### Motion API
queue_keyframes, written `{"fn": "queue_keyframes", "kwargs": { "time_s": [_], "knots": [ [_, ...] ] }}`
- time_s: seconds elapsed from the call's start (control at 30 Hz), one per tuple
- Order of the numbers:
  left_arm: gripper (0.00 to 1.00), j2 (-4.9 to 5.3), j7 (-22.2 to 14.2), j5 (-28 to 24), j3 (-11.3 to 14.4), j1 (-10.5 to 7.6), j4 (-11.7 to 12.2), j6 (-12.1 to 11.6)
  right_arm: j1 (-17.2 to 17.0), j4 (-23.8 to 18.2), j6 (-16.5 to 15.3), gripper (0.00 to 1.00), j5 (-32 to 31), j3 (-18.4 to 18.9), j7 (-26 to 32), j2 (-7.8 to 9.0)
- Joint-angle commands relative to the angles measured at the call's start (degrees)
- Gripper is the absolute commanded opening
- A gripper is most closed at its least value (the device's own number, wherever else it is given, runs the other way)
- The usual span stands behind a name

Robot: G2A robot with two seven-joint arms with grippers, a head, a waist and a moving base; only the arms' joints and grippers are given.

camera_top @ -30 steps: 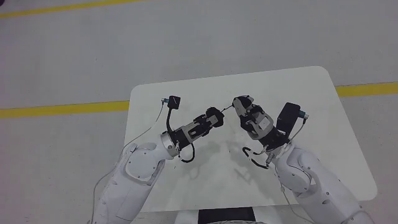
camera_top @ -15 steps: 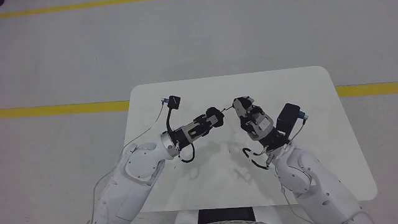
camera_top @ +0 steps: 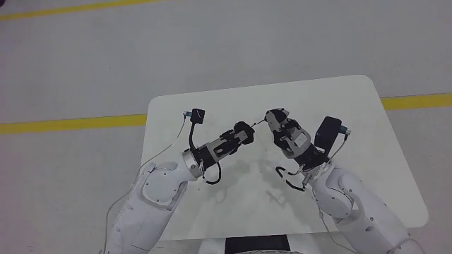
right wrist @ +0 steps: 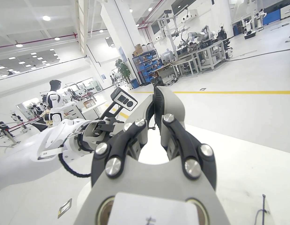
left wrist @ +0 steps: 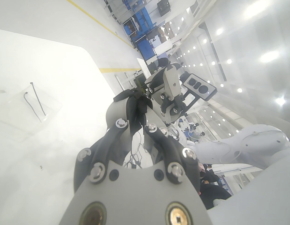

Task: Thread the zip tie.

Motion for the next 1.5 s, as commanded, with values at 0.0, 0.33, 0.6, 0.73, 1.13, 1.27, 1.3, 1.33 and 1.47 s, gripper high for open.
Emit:
{"fn": "queue_keyframes", "kwargs": {
  "time_s": [0.0,0.33,0.6,0.73,1.13,1.27,1.3,1.33,1.47],
  "knots": [
    [0.0,0.0,0.0,0.0,0.0,0.0,0.0,0.0,-0.02,0.01,0.0,0.0,-0.03,0.0,-0.1,0.0],
    [0.0,0.0,0.0,0.0,0.0,0.0,0.0,0.0,0.42,0.25,0.0,0.0,0.08,-0.42,0.3,0.0],
    [0.0,0.0,0.0,0.0,0.0,0.0,0.0,0.0,0.86,0.84,0.0,0.0,0.21,-0.86,0.7,-0.09],
    [0.0,0.0,0.0,0.0,0.0,0.0,0.0,0.0,0.95,1.02,0.0,0.0,0.21,-0.96,0.77,-0.15],
    [0.0,0.0,0.0,0.0,0.0,0.0,0.0,0.0,0.54,0.46,0.0,0.0,0.14,-0.24,0.16,-0.22],
    [0.0,0.0,0.0,0.0,0.0,0.0,0.0,0.0,0.31,0.22,0.0,0.0,0.13,0.0,0.21,-0.18],
    [0.0,0.0,0.0,0.0,0.0,0.0,0.0,0.0,0.28,0.22,0.0,0.0,0.12,0.03,0.26,-0.17],
    [0.0,0.0,0.0,0.0,0.0,0.0,0.0,0.0,0.27,0.25,0.0,0.0,0.14,0.03,0.28,-0.16],
    [0.0,0.0,0.0,0.0,0.0,0.0,0.0,0.0,0.34,0.31,0.0,0.0,0.17,-0.14,0.41,-0.14]
  ]
}}
